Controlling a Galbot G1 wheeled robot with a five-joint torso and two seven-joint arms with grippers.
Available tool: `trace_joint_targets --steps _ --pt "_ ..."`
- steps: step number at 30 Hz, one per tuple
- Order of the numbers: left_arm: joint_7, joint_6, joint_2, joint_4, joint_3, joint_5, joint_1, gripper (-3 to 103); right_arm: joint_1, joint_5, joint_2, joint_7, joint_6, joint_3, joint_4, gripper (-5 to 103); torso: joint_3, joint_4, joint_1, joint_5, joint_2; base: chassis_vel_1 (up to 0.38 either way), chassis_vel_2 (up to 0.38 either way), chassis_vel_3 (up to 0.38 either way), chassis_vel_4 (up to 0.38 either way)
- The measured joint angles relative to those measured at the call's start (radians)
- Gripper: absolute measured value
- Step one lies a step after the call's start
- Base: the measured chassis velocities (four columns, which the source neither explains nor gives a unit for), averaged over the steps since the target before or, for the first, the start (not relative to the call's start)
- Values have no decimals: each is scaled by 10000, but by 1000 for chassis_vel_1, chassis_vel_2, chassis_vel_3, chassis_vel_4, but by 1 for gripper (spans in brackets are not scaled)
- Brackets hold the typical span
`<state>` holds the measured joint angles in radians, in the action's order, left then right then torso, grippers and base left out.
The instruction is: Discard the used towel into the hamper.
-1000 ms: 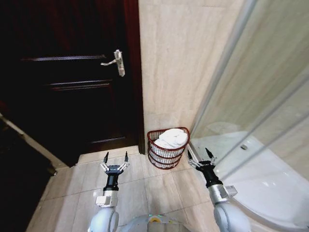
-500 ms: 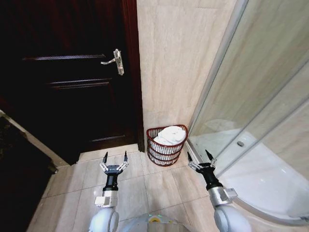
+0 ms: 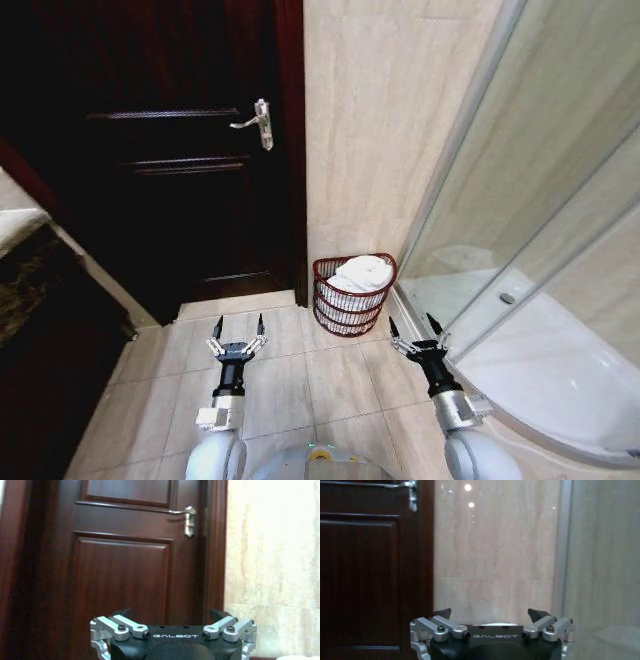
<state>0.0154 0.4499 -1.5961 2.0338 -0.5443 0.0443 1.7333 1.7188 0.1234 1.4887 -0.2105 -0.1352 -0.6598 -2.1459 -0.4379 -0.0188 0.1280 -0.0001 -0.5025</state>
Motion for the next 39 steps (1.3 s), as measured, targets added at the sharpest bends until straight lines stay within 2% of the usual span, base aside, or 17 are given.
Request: trace_joint_targets --steps 17,19,39 --pt "236 41 -45 -146 -134 -369 -143 100 -119 -11 59 -53 -126 21 56 100 -41 -7 30 0 -67 81 79 79 71" --pt "159 67 -46 -132 -144 -314 -156 100 -118 -12 47 -50 -139 -3 52 100 -88 -2 66 0 -153 0 0 0 0" --pt "102 -49 12 -44 -148 -298 -205 100 -170 64 21 82 -118 -124 -162 100 -602 -4 421 0 -1021 -21 -21 -19 -20"
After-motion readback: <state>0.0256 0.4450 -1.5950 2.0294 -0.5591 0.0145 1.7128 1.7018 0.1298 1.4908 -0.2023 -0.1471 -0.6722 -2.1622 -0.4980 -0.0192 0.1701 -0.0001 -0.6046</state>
